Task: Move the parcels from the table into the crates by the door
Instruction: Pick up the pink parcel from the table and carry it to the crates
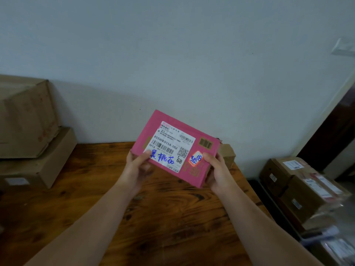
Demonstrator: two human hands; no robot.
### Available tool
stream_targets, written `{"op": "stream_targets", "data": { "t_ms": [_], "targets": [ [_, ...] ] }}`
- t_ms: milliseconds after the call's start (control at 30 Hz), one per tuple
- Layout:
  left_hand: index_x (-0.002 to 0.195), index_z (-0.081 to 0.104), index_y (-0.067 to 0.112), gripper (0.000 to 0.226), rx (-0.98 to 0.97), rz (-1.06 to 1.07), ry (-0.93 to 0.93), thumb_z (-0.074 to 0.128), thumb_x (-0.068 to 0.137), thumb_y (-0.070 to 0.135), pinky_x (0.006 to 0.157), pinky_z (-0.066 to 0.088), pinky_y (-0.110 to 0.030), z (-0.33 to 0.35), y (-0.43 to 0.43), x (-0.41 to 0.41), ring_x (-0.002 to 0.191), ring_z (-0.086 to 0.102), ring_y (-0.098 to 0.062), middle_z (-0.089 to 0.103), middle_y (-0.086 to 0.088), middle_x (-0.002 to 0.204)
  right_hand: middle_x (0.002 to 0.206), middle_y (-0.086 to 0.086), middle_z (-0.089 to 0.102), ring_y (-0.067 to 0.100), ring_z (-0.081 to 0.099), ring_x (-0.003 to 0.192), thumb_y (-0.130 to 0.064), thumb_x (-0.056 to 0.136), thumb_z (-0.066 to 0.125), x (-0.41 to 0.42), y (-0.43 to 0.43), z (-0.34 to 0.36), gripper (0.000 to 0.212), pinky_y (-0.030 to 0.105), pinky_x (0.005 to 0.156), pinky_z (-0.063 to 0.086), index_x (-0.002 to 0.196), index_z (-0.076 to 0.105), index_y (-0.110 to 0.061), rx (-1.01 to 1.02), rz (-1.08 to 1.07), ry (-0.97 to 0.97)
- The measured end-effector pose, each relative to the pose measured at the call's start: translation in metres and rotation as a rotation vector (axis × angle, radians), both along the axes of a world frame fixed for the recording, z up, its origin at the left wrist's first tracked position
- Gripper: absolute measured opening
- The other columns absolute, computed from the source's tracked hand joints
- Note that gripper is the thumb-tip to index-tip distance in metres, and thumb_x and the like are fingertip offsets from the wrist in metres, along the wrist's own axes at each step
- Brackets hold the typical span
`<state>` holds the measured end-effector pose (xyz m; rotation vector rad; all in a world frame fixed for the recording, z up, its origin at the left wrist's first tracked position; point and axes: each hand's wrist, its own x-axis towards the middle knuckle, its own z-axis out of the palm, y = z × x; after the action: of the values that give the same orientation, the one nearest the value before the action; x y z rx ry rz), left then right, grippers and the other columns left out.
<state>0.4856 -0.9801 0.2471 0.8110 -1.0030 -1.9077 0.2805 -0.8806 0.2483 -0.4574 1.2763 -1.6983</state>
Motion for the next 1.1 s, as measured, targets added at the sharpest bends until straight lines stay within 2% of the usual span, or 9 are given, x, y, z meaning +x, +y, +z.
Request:
{"op": "stream_targets", "data": {
  "t_ms": [167, 333, 433, 567, 667, 733, 800, 900, 1100],
  "targets": [
    [0.131, 0.04, 0.025, 0.078, 0.049, -0.042, -0.015, 0.075, 0.061, 0.025, 0.074, 0.05, -0.045, -0.004, 0.02, -0.025, 0.083, 0.068, -0.021, 0.073, -0.002, 0.095, 0.118, 0.008, 0.065, 0.027, 0.066, 0.104, -0.023, 0.06, 0.078, 0.012, 0.008, -0.01, 0.091, 0.054, 0.088, 0.051, 0.141, 0.037, -0.023, -0.018, -0.016, -0.079],
    [0.127, 0.045, 0.015, 0.077, 0.079, -0.094, -0.024, 0.076, 0.057, 0.021, 0.065, 0.057, -0.039, -0.004, 0.023, -0.032, 0.083, 0.071, -0.022, 0.074, -0.004, 0.092, 0.118, 0.008, 0.065, 0.027, 0.069, 0.097, -0.024, 0.061, 0.078, 0.01, 0.026, -0.017, 0.087, 0.047, 0.067, 0.057, 0.138, 0.038, -0.026, -0.004, -0.023, -0.114],
    [0.128, 0.045, 0.014, 0.079, 0.096, -0.133, -0.015, 0.077, 0.056, 0.018, 0.064, 0.057, -0.038, -0.006, 0.028, -0.04, 0.083, 0.072, -0.024, 0.073, -0.007, 0.096, 0.115, 0.008, 0.067, 0.024, 0.071, 0.09, -0.027, 0.057, 0.08, 0.003, 0.038, -0.022, 0.092, 0.043, 0.062, 0.057, 0.139, 0.038, -0.025, 0.017, -0.06, -0.105],
    [0.129, 0.044, 0.013, 0.081, 0.097, -0.178, -0.048, 0.078, 0.056, 0.017, 0.073, 0.057, -0.045, -0.009, 0.04, -0.057, 0.089, 0.07, -0.028, 0.072, -0.01, 0.102, 0.107, 0.005, 0.071, 0.024, 0.071, 0.09, -0.029, 0.047, 0.088, -0.008, 0.061, -0.027, 0.107, 0.045, 0.067, 0.057, 0.14, 0.036, -0.025, 0.014, -0.092, -0.101],
    [0.127, 0.045, 0.015, 0.072, 0.056, -0.214, -0.114, 0.077, 0.062, 0.014, 0.075, 0.057, -0.046, -0.009, 0.06, -0.08, 0.084, 0.071, -0.026, 0.074, -0.007, 0.092, 0.116, 0.01, 0.065, 0.027, 0.07, 0.093, -0.024, 0.044, 0.09, -0.031, 0.092, -0.028, 0.116, 0.051, 0.076, 0.055, 0.143, 0.031, -0.024, -0.005, -0.151, -0.102],
    [0.125, 0.045, 0.017, 0.067, 0.021, -0.255, -0.136, 0.076, 0.066, 0.013, 0.067, 0.057, -0.041, -0.008, 0.074, -0.099, 0.08, 0.072, -0.024, 0.074, -0.005, 0.09, 0.124, 0.013, 0.06, 0.03, 0.066, 0.099, -0.02, 0.05, 0.089, -0.051, 0.115, -0.025, 0.107, 0.058, 0.087, 0.05, 0.139, 0.03, -0.029, 0.004, -0.186, -0.067],
    [0.124, 0.046, 0.019, 0.062, -0.012, -0.299, -0.154, 0.075, 0.07, 0.014, 0.063, 0.057, -0.04, -0.006, 0.095, -0.124, 0.077, 0.072, -0.023, 0.074, -0.004, 0.089, 0.118, 0.012, 0.064, 0.03, 0.066, 0.099, -0.019, 0.056, 0.082, -0.074, 0.144, -0.022, 0.087, 0.058, 0.091, 0.049, 0.131, 0.038, -0.024, 0.009, -0.203, -0.053],
    [0.122, 0.049, 0.021, 0.053, -0.015, -0.339, -0.16, 0.072, 0.075, 0.013, 0.059, 0.056, -0.036, -0.009, 0.139, -0.172, 0.078, 0.072, -0.021, 0.074, -0.003, 0.091, 0.101, 0.007, 0.072, 0.024, 0.07, 0.094, -0.022, 0.059, 0.077, -0.115, 0.199, -0.023, 0.064, 0.045, 0.08, 0.057, 0.118, 0.053, -0.017, 0.031, -0.217, -0.033],
    [0.121, 0.053, 0.019, 0.051, 0.069, -0.384, -0.151, 0.072, 0.074, 0.016, 0.062, 0.056, -0.038, -0.036, 0.248, -0.273, 0.079, 0.072, -0.023, 0.074, -0.006, 0.092, 0.108, 0.01, 0.068, 0.025, 0.067, 0.099, -0.011, 0.071, 0.074, -0.207, 0.314, -0.044, 0.045, 0.038, 0.075, 0.057, 0.111, 0.056, -0.018, 0.09, -0.328, -0.076]
  ]
}}
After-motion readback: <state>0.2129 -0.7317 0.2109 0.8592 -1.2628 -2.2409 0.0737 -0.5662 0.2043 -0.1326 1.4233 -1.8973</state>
